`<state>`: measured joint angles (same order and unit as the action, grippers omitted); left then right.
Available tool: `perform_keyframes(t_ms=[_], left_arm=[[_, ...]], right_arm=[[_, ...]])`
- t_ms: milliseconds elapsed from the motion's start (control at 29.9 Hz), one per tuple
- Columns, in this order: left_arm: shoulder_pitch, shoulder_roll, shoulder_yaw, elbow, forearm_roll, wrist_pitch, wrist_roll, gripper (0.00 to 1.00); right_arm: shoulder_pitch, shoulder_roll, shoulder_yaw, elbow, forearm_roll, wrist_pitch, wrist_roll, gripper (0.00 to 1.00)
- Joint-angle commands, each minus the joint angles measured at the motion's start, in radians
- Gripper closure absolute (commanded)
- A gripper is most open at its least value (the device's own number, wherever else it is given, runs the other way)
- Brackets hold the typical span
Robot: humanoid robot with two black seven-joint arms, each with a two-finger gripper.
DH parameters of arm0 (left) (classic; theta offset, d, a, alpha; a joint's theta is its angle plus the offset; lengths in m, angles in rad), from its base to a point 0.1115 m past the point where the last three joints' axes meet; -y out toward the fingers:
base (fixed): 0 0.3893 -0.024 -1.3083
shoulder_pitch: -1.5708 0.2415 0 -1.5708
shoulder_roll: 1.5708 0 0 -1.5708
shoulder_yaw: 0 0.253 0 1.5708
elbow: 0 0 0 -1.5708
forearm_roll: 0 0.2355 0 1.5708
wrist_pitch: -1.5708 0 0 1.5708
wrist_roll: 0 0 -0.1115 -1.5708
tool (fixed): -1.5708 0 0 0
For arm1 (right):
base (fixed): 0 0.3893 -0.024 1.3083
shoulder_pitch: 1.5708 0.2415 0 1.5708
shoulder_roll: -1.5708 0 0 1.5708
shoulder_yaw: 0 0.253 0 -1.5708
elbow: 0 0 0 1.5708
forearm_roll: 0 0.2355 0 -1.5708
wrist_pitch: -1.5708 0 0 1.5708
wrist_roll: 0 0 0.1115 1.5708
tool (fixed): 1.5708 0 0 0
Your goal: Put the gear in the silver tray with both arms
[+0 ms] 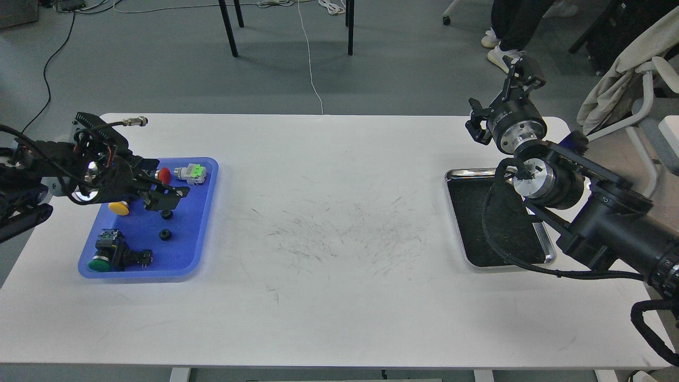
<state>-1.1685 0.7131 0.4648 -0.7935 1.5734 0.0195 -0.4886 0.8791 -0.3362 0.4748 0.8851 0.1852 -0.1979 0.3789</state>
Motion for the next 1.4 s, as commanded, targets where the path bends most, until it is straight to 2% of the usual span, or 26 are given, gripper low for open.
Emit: perform_keyframes(t_ms=[0,100,267,368,501,602,769,902,1069,1170,1237,1370], left_arm=[[-0.001,-0.001,-0.037,-0.035,-0.036,0.008,0.0,0.04],[0.009,0.006,-0.069,-0.013,-0.071,0.023,0.0,0.04],[0.119,0.017,-0.271,-0.049,-0.399,0.037,0.0,0.04],[0.121,0.06,-0.342,-0.07,-0.432,0.031,0.0,0.04],[0.147,0.1,-0.547,-0.081,-0.577,0.003,0.0,0.04],[0.223,0.108,-0.613,-0.093,-0.743,0.048,0.0,0.04],[0.259,0.147,-0.653,-0.174,-0.933,0.259,0.0,0.04],[0.291,0.138,-0.672,-0.194,-1.066,0.328,0.0,0.04],[0.311,0.122,-0.732,-0.187,-1.286,0.373,0.0,0.04],[0.314,0.097,-0.758,-0.156,-1.297,0.399,0.0,0.07],[0.328,0.079,-0.727,-0.182,-1.277,0.401,0.0,0.07],[0.34,0.051,-0.655,-0.144,-1.224,0.389,0.0,0.06]], right_arm=[[-0.002,-0.001,0.001,0.002,-0.001,0.0,0.0,0.01],[-0.005,-0.006,0.004,0.0,-0.003,0.0,0.0,0.01],[-0.012,0.0,0.005,0.006,-0.003,0.0,0.0,0.01],[-0.011,0.006,0.005,0.003,-0.003,0.0,0.0,0.01],[-0.008,0.009,0.005,0.002,-0.003,0.0,0.0,0.01],[-0.011,0.009,0.005,0.005,-0.003,-0.011,0.001,0.01],[-0.012,0.009,0.005,0.005,-0.003,-0.014,0.001,0.01],[-0.012,0.013,0.005,0.005,-0.003,-0.015,0.001,0.01],[-0.012,0.02,0.005,0.002,-0.003,-0.018,0.001,0.01],[-0.012,0.032,0.005,0.002,-0.003,-0.018,0.001,0.01],[-0.014,0.032,0.005,-0.001,-0.004,-0.018,0.001,0.01],[-0.019,0.036,0.005,0.0,-0.004,-0.018,0.001,0.01]])
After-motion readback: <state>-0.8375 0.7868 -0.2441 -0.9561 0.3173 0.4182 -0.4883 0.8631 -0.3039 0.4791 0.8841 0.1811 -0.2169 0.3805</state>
